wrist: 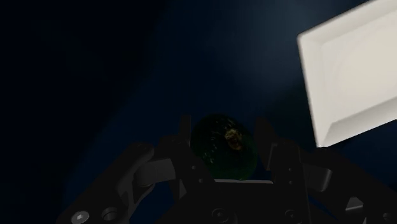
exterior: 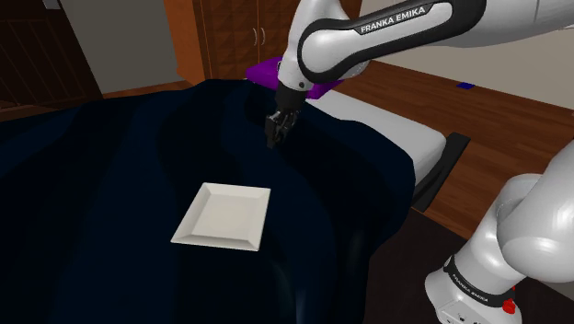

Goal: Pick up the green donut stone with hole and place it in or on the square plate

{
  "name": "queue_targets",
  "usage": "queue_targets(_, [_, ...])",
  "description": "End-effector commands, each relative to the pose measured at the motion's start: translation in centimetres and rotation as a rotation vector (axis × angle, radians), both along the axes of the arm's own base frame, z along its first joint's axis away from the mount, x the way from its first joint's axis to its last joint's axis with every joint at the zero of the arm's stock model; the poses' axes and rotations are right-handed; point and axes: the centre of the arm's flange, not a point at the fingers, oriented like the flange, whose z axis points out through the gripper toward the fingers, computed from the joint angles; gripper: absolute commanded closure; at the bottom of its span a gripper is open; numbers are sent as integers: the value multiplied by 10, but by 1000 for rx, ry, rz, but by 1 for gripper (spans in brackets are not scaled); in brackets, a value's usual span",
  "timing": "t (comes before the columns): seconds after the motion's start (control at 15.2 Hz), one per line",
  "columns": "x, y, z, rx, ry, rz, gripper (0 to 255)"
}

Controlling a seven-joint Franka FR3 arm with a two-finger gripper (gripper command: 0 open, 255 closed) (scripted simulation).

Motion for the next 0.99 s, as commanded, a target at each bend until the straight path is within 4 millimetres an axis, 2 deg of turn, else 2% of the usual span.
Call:
queue_targets(0.0, [-8, 27, -1, 0, 0, -2, 255])
queue_targets(0.92, [-58, 208, -3, 0, 0, -2, 255])
